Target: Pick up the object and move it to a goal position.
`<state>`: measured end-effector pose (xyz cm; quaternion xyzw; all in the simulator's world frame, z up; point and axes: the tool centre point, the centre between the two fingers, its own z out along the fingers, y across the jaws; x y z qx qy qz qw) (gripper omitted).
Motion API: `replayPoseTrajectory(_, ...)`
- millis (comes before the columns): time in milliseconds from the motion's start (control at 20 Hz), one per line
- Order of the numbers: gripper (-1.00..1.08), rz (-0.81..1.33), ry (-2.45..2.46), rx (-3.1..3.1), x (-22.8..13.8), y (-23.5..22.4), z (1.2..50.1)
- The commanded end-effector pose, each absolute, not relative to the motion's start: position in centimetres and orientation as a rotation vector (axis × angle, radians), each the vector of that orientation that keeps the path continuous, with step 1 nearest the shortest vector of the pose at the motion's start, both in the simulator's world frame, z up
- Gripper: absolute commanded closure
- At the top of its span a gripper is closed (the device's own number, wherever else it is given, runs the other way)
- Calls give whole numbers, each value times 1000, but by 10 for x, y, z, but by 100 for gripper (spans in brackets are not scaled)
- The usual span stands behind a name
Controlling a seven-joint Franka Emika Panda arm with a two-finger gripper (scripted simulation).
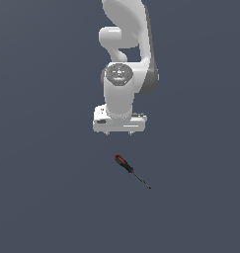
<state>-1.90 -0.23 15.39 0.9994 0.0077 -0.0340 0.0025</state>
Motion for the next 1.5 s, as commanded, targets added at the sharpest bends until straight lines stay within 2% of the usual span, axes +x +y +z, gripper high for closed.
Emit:
replayPoseTrajectory(0, -92, -107, 24, 3135, -19, -2, 154)
replayPoseTrajectory(450, -92, -63, 82, 3125, -9, 23, 159)
replayPoseTrajectory(900, -92, -62, 132, 3123, -4, 24, 156)
replayPoseTrajectory(1450, -92, -50, 457, 3091, 26, 34, 134)
